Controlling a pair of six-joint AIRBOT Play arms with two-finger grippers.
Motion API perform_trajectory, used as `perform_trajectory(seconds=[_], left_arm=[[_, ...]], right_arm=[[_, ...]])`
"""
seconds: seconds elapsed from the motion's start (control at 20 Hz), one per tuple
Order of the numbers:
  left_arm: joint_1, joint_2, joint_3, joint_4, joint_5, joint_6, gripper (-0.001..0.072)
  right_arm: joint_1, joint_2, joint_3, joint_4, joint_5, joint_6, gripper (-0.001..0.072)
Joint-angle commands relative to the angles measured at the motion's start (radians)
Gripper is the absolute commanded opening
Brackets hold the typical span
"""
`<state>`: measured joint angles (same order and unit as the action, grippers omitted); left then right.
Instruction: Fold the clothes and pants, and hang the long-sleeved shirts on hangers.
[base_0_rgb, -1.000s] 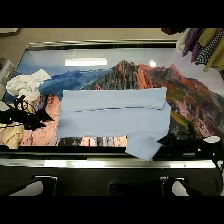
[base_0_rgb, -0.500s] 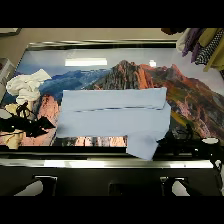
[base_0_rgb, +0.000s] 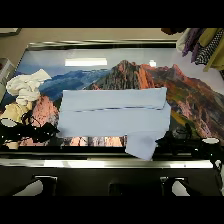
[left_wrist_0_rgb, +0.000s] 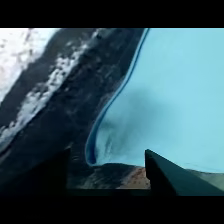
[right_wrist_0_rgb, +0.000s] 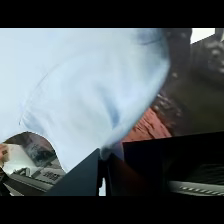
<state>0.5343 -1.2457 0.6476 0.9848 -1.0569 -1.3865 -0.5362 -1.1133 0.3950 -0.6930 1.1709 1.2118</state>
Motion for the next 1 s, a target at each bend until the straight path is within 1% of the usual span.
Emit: perform_trajectory(seconds=[0.0,0.05,0.1,0.15,0.25,0.3,0.35,0.5,0.55,0.65,0.7,0.8,0.85,0.95], left_arm=[[-0.033,-0.044,-0.008,-0.017,0.035,0.023,0.0345],[-0.054,-0.060,-0.007,-0.018,0.039,0.030,0.0150],[-0.074,-0.070,-0.005,-0.018,0.037,0.035,0.0021],[-0.081,-0.068,0.003,-0.016,0.014,0.053,0.0020],[-0.062,-0.032,0.031,0.010,-0.066,0.051,0.0018],[-0.039,0.010,0.040,0.051,-0.105,0.026,0.0017],[-0.011,0.064,0.042,0.109,-0.139,-0.040,0.0017],[0.040,0.283,0.043,0.335,-0.254,-0.185,0.0017],[0.032,0.349,0.043,0.352,-0.259,-0.219,0.0017],[0.010,0.437,0.047,0.356,-0.256,-0.219,0.0017],[-0.002,0.455,0.057,0.360,-0.256,-0.217,0.0017],[-0.027,0.446,0.081,0.362,-0.215,-0.211,0.0017],[-0.045,0.423,0.095,0.362,-0.179,-0.211,0.0017],[-0.078,0.353,0.126,0.362,-0.098,-0.211,0.0017]], right_arm=[[0.000,0.000,0.000,0.035,0.002,-0.020,0.0033],[0.000,0.000,0.000,0.036,0.000,-0.023,0.0033],[0.000,0.003,0.000,0.037,-0.004,-0.024,0.0033],[0.000,0.015,0.000,0.037,-0.010,-0.023,0.0033],[-0.001,0.063,0.012,0.027,0.016,-0.023,0.0032],[-0.001,0.100,0.024,0.008,0.050,-0.021,0.0032],[-0.001,0.153,0.039,-0.025,0.089,0.002,0.0032],[0.000,0.385,0.046,-0.103,0.180,0.127,0.0031],[-0.001,0.488,0.046,-0.121,0.222,0.179,0.0031],[0.000,0.663,0.061,-0.165,0.275,0.264,0.0030],[0.000,0.720,0.077,-0.176,0.269,0.286,0.0030],[0.000,0.729,0.100,-0.156,0.199,0.273,0.0030],[0.000,0.688,0.101,-0.118,0.151,0.237,0.0030],[0.000,0.539,0.105,-0.002,0.084,0.107,0.0030]])
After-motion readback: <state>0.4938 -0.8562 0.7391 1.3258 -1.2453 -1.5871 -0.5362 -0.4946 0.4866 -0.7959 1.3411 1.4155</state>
